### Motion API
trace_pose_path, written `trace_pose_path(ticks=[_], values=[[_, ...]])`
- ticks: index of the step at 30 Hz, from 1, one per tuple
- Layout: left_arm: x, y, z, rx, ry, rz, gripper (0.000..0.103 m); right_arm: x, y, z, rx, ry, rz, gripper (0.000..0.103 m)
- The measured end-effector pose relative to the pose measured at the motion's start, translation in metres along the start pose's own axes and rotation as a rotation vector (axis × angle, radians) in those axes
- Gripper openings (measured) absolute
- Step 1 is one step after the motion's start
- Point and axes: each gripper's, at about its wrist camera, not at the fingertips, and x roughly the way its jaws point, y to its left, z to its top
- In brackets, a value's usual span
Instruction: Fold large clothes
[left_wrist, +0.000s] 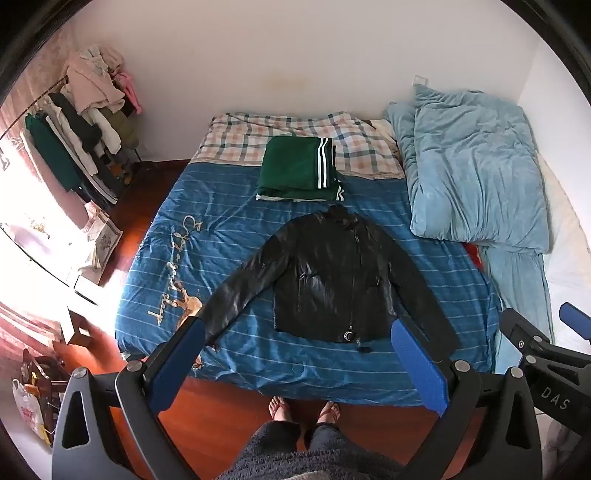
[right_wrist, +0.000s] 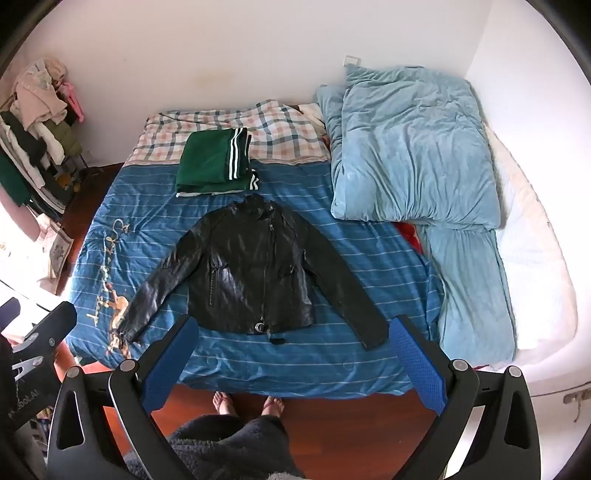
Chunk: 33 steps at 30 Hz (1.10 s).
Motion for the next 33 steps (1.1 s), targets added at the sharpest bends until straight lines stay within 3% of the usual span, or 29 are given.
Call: trace_pose_path(ticks=[33], values=[[-0.004,-0.002,0.001,0.009,-0.015,0.013,0.103,-0.011,-0.002,0.003,-0.011,-0.007,0.000,0.103]])
